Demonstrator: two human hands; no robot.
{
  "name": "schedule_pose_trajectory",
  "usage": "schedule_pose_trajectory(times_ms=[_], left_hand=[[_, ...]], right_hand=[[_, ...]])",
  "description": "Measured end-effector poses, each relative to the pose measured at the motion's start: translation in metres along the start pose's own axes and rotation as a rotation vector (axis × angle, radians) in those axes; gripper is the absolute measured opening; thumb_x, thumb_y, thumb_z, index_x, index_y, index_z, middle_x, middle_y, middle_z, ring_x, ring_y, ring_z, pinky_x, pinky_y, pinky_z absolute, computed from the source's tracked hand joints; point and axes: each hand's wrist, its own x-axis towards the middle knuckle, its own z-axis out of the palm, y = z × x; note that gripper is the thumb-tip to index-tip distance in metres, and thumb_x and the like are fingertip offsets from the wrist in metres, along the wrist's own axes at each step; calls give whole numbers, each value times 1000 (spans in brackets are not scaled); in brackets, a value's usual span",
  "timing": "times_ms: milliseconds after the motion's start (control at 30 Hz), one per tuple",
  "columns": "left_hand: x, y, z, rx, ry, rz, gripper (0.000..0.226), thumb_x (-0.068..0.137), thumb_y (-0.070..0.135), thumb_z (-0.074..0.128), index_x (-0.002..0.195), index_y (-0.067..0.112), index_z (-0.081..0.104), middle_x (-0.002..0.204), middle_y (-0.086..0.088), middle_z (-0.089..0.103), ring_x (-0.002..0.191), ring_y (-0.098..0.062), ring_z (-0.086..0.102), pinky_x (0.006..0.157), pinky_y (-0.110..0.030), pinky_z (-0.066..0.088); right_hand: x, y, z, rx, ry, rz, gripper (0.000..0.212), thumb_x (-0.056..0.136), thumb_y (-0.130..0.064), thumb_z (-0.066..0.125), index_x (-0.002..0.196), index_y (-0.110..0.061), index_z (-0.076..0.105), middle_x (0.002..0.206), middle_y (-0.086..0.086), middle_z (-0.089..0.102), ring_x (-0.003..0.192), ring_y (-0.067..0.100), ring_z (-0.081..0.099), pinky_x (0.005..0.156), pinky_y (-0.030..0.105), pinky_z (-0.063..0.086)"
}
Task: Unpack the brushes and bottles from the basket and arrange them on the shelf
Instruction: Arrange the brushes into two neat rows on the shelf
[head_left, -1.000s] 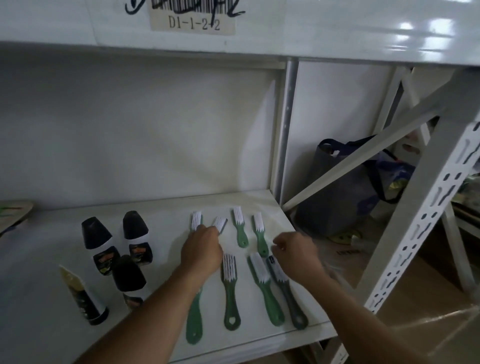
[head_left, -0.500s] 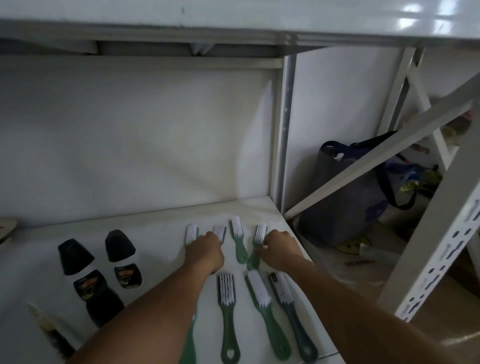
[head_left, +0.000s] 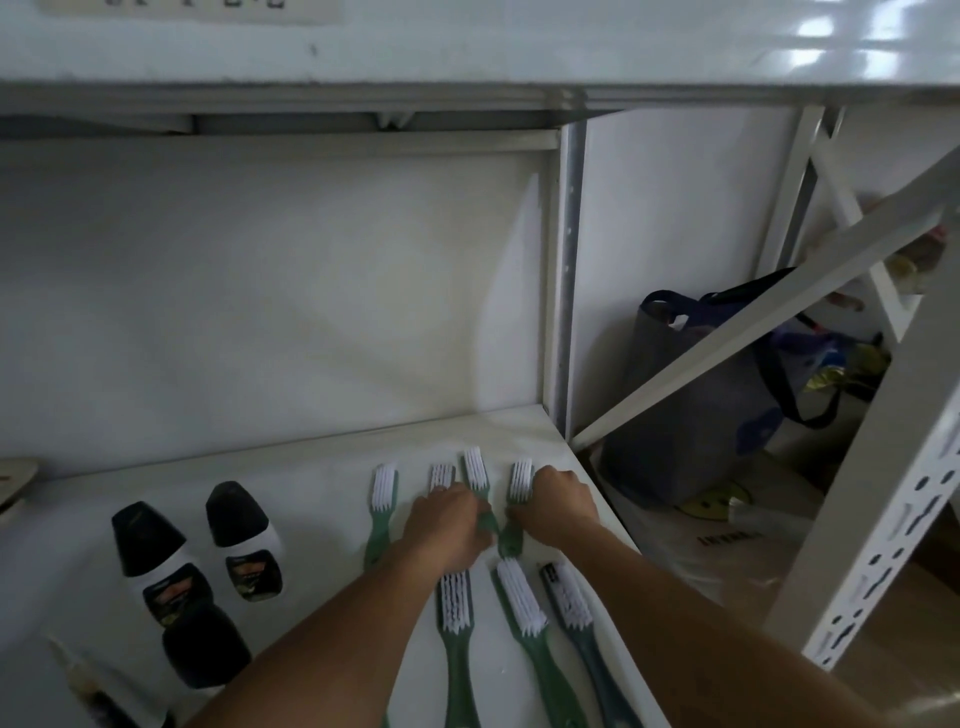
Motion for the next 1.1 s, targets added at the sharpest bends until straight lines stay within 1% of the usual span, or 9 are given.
schedule_pose_trajectory(times_ms=[67, 200, 367, 500, 567, 700, 767, 867, 1100], left_hand=[[0, 0, 1, 13, 9, 9, 19, 83, 36, 65, 98, 29, 74, 105, 0, 65, 95, -23, 63, 82, -37, 50], [-2, -2, 6, 26, 34, 29, 26, 84, 38, 63, 106, 28, 71, 120, 4, 62, 107, -23, 59, 91, -38, 42], [-1, -5, 6, -36, -36, 14, 34, 82, 41, 64, 110, 23, 69, 116, 3, 66, 108, -23, 61, 92, -39, 43], [-1, -2, 8, -74, -37, 20, 22, 82, 38, 66, 97, 23, 72, 103, 3, 69, 93, -19, 66, 82, -33, 50], [-4, 0, 6, -93, 5, 17, 20, 83, 37, 65, 97, 24, 72, 104, 4, 67, 93, -19, 65, 81, -33, 51], [-18, -12, -2, -20, 229, -227, 21, 87, 19, 61, 106, 15, 69, 112, -5, 61, 98, -26, 64, 75, -31, 49], [-24, -20, -5, 12, 167, -342, 18, 84, 18, 63, 101, 13, 69, 108, -9, 63, 97, -30, 65, 76, -35, 53], [-28, -25, -7, -62, 64, -392, 18, 80, 20, 68, 96, 12, 71, 103, -8, 70, 94, -28, 68, 76, -33, 55], [-17, -20, -6, -251, 85, -465, 15, 72, 21, 67, 85, 15, 72, 83, -3, 70, 71, -20, 61, 60, -28, 49]], right_hand=[[0, -4, 6, 16, -16, 2, 26, 84, -30, 73, 94, -14, 55, 97, 7, 63, 88, 23, 64, 82, 35, 57], [6, -5, 6, -22, -2, 8, 25, 87, -19, 67, 108, -9, 57, 108, 11, 63, 96, 27, 62, 83, 35, 53], [14, 11, -6, -29, 19, 49, 28, 88, -17, 64, 114, -9, 57, 112, 11, 63, 100, 27, 63, 86, 38, 56], [14, 15, -7, -1, 6, 46, 28, 88, -20, 64, 113, -9, 57, 111, 10, 61, 98, 25, 62, 86, 38, 56], [12, 14, -7, 15, 32, 40, 28, 89, -25, 65, 111, -10, 58, 111, 9, 63, 98, 25, 62, 85, 38, 56], [10, -3, -3, 58, 90, -115, 29, 90, -29, 67, 115, -14, 67, 114, 6, 69, 90, 18, 63, 89, 33, 55], [5, -16, 2, 41, -13, -188, 35, 89, -28, 70, 121, -14, 67, 117, 6, 69, 90, 16, 63, 89, 31, 54], [3, -27, 15, -45, -111, -193, 38, 84, -30, 73, 117, -13, 68, 108, 7, 71, 91, 21, 68, 87, 34, 58], [3, -30, 18, -103, -107, -207, 16, 83, -19, 66, 97, -12, 69, 91, 8, 68, 85, 23, 67, 83, 37, 60]])
